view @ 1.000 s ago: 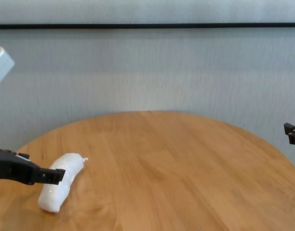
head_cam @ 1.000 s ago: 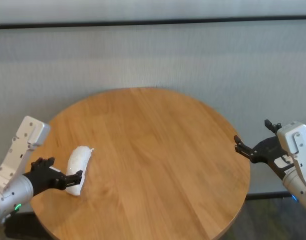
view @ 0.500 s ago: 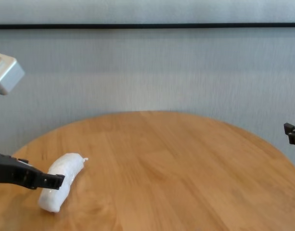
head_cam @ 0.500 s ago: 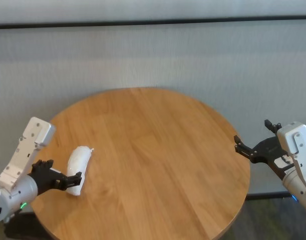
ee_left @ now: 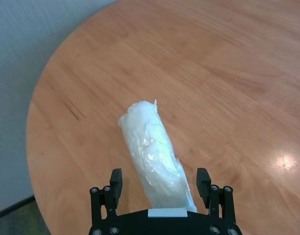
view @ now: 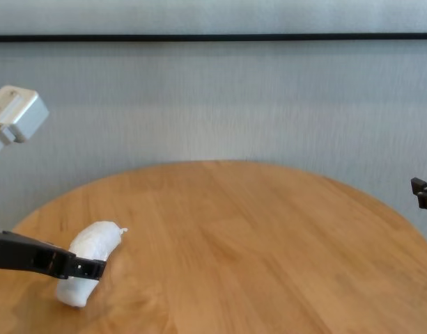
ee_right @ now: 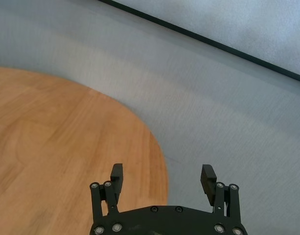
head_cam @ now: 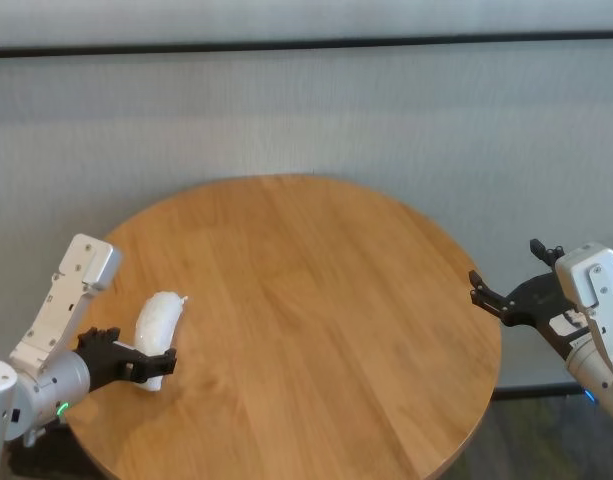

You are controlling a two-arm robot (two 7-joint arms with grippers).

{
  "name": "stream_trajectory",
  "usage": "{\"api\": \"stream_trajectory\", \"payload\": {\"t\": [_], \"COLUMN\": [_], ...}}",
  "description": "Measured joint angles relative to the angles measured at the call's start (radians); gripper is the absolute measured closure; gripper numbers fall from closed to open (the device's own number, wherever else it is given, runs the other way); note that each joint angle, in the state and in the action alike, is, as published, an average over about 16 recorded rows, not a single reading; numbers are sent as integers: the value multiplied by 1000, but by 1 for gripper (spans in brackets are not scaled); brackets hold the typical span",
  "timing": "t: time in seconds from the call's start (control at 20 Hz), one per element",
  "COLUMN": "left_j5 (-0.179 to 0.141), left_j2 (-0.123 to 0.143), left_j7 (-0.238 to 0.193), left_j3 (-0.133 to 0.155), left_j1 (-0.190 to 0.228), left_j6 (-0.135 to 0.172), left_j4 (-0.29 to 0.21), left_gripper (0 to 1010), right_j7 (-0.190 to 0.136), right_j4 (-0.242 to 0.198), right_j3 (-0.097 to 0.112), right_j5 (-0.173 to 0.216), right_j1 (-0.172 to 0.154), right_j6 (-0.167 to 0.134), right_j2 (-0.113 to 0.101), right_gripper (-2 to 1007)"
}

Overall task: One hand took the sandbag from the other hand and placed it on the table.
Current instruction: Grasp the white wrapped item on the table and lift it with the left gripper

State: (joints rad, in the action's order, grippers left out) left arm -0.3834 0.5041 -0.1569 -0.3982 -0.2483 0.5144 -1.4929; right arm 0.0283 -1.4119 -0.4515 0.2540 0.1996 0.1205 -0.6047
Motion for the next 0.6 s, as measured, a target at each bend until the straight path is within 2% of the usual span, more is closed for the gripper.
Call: {"api": "stream_trajectory", "payload": {"t": [0.3, 0.6], "left_j5": [7, 24], "left_j2": [-24, -40], "left_j7": [3, 6], "left_j3": [5, 6], "left_j1": [-10, -16], "left_j6": [21, 27], "left_j4": [26, 50], "left_gripper": [8, 8], "right_j7": [0, 0], "right_j4": [0, 0], "right_j3": [0, 0], "right_j5": [0, 0], "right_j1": [0, 0], "right_j6": [0, 0], "right_j2": [0, 0], "right_gripper": [4, 4]}}
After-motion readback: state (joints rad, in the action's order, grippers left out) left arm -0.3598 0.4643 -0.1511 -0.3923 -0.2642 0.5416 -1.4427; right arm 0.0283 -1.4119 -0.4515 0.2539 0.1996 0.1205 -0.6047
